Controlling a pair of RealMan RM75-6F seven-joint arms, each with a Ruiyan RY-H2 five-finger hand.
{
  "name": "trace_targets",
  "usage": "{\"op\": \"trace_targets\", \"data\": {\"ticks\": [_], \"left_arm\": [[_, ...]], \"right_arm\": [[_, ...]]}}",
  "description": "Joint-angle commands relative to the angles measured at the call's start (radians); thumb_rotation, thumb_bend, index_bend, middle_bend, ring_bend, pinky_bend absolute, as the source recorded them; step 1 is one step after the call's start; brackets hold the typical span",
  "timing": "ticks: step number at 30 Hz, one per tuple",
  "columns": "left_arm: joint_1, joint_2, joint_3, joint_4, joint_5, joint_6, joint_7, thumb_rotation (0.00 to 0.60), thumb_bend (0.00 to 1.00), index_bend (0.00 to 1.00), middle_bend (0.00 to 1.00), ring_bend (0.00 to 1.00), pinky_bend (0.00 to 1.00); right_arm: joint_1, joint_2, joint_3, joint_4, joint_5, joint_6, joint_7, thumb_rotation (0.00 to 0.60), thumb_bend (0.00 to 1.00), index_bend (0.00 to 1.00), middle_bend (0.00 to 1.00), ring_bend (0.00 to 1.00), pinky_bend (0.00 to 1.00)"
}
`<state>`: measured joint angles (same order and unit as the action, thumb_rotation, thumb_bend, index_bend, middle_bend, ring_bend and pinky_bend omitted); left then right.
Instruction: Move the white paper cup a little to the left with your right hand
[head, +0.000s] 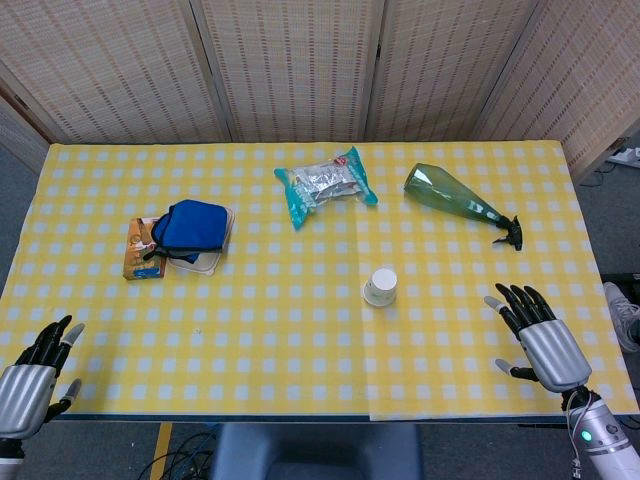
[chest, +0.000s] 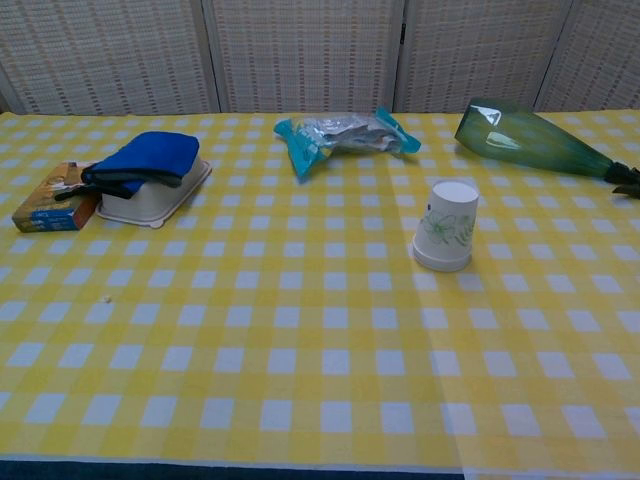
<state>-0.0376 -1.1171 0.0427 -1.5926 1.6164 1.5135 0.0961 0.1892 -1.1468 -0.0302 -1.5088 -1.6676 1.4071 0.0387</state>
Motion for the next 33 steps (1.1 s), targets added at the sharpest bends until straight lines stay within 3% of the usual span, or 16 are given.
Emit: {"op": "trace_targets", "data": {"ticks": [1,12,16,21,28,33], "left_arm": [[0.000,0.000,0.000,-0.001,0.000,0.000,-0.001,0.600,0.38,0.00,0.00,0.04,0.29],[0.002,0.007,0.006,0.000,0.017,0.011,-0.017,0.600,0.38,0.00,0.00,0.04,0.29],[0.001,0.009,0.007,-0.004,0.023,0.014,-0.024,0.600,0.38,0.00,0.00,0.04,0.29],[0.005,0.016,0.001,-0.004,0.007,0.018,-0.035,0.600,0.38,0.00,0.00,0.04,0.29],[0.011,0.024,-0.002,0.000,0.007,0.034,-0.059,0.600,0.38,0.00,0.00,0.04,0.29],[0.015,0.028,-0.004,0.003,0.010,0.047,-0.074,0.600,0.38,0.00,0.00,0.04,0.29]], "right_arm": [[-0.001,0.002,-0.002,-0.001,-0.001,0.000,0.002,0.600,0.10,0.09,0.00,0.00,0.00],[0.019,0.023,0.003,-0.032,-0.016,-0.010,0.036,0.600,0.10,0.09,0.00,0.00,0.00],[0.082,0.075,0.028,-0.087,-0.004,-0.092,0.037,0.600,0.13,0.09,0.00,0.00,0.00],[0.192,0.132,0.097,-0.189,0.072,-0.240,-0.017,0.600,0.14,0.09,0.00,0.00,0.00],[0.314,0.103,0.176,-0.246,0.218,-0.402,-0.162,0.600,0.16,0.16,0.00,0.00,0.00],[0.393,0.088,0.201,-0.259,0.312,-0.515,-0.234,0.600,0.16,0.17,0.00,0.00,0.00]]}}
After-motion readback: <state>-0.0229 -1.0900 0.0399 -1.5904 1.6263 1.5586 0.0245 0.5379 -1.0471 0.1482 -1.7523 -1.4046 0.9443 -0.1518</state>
